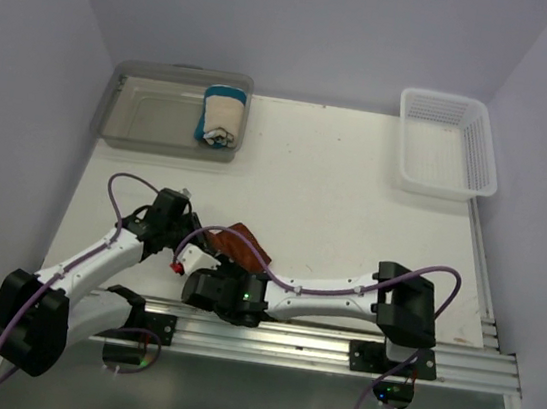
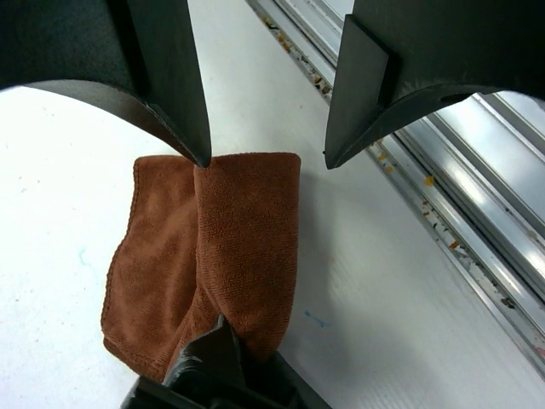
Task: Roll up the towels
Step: Roll the towel
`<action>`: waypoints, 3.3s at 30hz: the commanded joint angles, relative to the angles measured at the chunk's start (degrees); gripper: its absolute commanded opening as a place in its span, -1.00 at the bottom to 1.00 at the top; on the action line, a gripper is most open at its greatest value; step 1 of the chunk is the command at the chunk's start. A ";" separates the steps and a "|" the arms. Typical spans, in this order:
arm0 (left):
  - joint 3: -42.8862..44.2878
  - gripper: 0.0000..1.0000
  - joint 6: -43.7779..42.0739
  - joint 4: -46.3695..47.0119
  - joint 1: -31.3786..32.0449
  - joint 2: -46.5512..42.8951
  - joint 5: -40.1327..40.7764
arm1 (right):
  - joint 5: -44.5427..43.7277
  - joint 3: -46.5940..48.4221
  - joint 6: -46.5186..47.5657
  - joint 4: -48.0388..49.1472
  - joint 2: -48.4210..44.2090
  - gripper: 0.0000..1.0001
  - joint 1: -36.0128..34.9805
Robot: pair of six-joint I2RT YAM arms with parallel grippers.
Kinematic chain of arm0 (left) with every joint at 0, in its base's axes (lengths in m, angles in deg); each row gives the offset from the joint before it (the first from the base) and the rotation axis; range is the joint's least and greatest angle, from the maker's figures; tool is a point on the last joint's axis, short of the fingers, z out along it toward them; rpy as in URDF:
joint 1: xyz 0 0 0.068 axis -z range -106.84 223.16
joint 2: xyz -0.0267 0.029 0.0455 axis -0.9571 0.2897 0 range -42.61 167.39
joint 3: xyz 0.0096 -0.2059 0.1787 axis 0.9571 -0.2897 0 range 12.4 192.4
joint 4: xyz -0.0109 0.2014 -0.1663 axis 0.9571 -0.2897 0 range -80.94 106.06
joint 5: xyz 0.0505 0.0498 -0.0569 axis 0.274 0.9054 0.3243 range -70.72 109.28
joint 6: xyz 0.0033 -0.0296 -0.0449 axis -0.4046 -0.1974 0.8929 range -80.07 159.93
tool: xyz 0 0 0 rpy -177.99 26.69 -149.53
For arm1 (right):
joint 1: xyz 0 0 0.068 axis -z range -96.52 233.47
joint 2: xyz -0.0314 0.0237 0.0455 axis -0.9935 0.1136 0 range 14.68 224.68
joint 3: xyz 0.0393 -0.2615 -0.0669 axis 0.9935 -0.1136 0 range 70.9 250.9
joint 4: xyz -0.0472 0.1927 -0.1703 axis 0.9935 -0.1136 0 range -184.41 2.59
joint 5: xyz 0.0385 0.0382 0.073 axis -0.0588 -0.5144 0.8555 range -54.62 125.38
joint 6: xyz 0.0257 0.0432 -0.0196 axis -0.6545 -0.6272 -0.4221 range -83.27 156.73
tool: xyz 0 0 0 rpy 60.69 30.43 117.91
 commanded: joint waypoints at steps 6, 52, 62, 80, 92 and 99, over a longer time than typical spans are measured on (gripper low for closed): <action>2.37 -0.49 1.17 -0.74 -0.43 -0.92 -0.37 | -8.09 4.58 2.27 -0.56 4.38 0.18 -2.04; 2.64 0.57 -2.34 -3.38 -0.34 -5.67 -0.20 | 56.76 -23.89 -24.18 33.27 -7.83 -1.00 28.97; 1.50 0.57 -2.61 2.07 -0.34 -2.77 -1.43 | 63.27 -27.15 -28.84 39.79 -7.48 -1.00 33.37; 3.34 0.57 -2.87 9.98 -0.25 4.87 -2.92 | 73.73 -31.89 -35.70 52.18 -1.77 -1.00 39.53; 5.54 0.17 -2.52 15.78 0.36 14.01 -3.01 | 74.43 -32.51 -35.09 52.80 0.51 -1.00 40.49; 7.65 -0.36 -1.03 16.23 2.90 18.41 -0.83 | 71.03 -29.09 -28.59 42.89 0.43 -1.00 40.49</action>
